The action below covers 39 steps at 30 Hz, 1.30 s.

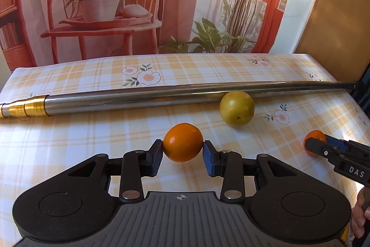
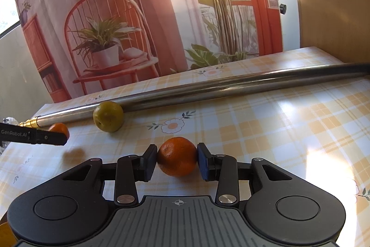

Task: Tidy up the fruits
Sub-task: 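Close the left tool on the tangerine beside the green apple while the right tool holds its tangerine, then carry both tangerines onto the white plate and open both tools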

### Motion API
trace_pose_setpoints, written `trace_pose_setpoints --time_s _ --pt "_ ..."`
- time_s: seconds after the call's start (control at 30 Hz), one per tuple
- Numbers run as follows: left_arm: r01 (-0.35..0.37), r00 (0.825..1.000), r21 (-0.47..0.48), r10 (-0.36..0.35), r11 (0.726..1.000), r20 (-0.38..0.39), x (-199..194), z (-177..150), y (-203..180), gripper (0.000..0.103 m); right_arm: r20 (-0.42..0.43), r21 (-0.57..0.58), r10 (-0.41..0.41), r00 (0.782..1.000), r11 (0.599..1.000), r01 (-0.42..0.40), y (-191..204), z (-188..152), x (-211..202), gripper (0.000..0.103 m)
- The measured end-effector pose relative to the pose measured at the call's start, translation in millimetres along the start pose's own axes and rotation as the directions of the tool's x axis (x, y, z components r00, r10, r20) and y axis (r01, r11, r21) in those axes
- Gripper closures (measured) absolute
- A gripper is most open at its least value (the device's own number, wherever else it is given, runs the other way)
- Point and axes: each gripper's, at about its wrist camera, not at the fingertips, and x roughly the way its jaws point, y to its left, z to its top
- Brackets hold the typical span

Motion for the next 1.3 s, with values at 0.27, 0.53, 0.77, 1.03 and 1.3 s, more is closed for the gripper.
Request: trace_pose_setpoints --time_s 0.27,0.53,0.77,1.03,1.3 --pt "-0.014 1.0 -0.02 0.014 1.0 0.007 -39 -24 -2 0.064 0.002 -0.004 -0.007 1.0 1.0 0.007 2 -2 0 0.068" --pt "-0.01 1.0 -0.053 0.011 0.999 0.023 -75 -39 -8 0.064 0.003 -0.032 -0.027 1.0 0.999 0.027 3 0 -6 0.069" --pt "0.006 1.0 -0.041 -0.006 0.999 0.022 -101 -58 -19 0.064 -0.004 -0.032 -0.008 1.0 0.999 0.008 -4 -1 -39 0.069" --pt "0.025 0.999 -0.014 -0.025 1.0 0.02 -126 -86 -37 0.064 -0.013 -0.027 0.041 0.999 0.999 -0.041 6 -8 -73 0.069" --pt "0.038 0.999 -0.046 -0.036 0.998 0.027 -149 -109 -42 0.064 -0.015 -0.075 0.115 0.993 0.99 -0.116 28 -11 -111 0.069"
